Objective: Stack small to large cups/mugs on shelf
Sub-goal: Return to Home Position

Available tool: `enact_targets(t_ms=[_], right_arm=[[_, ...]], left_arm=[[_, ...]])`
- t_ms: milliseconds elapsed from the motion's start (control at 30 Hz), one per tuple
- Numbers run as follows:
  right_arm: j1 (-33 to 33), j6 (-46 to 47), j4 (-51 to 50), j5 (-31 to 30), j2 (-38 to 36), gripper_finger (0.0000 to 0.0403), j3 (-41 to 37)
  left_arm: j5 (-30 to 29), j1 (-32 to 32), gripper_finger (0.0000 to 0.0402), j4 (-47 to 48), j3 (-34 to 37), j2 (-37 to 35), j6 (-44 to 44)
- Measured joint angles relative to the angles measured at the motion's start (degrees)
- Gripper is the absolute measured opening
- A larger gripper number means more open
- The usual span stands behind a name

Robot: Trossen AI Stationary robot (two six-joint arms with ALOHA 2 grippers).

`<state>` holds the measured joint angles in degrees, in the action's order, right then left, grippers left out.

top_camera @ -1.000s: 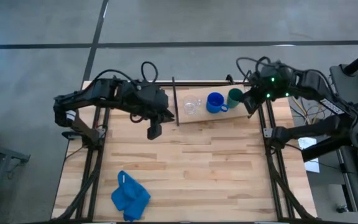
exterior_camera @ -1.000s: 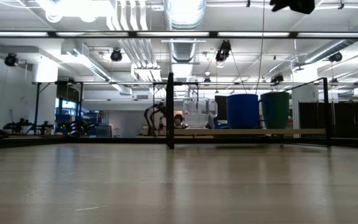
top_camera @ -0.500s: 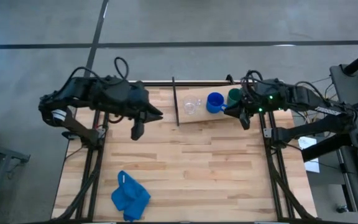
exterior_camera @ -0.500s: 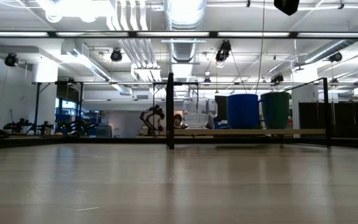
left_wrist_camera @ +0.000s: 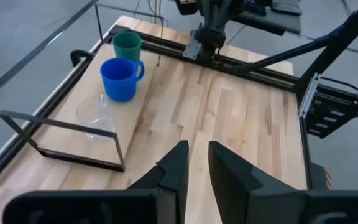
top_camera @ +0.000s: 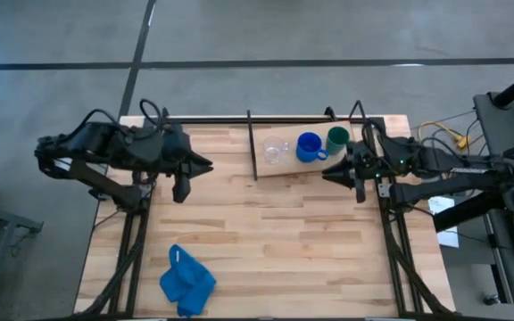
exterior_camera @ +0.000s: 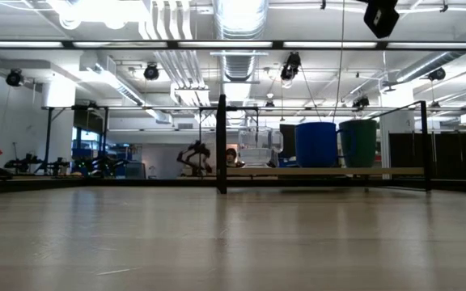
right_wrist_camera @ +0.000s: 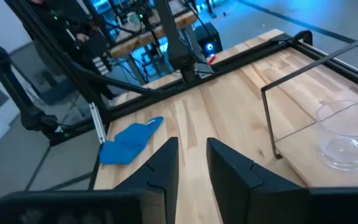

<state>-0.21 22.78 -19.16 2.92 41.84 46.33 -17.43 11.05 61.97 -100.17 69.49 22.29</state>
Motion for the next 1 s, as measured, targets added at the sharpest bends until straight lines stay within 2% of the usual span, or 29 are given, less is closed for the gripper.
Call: enact_targets(t_ms=[233,367,500,733,1000], right_arm=[[-0.02,0.39,11.28,0.0,-5.32,0.0077,-10.51],[-0.02,2.27,14.13,0.02,-8.35,0.0077,-14.7],[-0.02,4.78,13.88,0.06,-11.31,0.0077,-17.07],[-0.02,3.79,14.77,0.04,-15.58,0.0077,-19.73],[-0.02,2.94,15.49,0.05,-18.25,0.0077,-20.93]], left_arm=[[-0.17,-0.02,0.0047,-14.82,17.25,-8.88,-0.01],[-0.16,-0.01,0.0048,-19.15,25.68,-13.86,2.56],[-0.18,-0.02,0.0048,-22.4,32.73,-18.67,4.43],[-0.24,-0.04,0.0048,-34.46,43.11,-25.14,3.73],[-0.24,-0.04,0.0048,-41.26,53.4,-31.24,4.41]])
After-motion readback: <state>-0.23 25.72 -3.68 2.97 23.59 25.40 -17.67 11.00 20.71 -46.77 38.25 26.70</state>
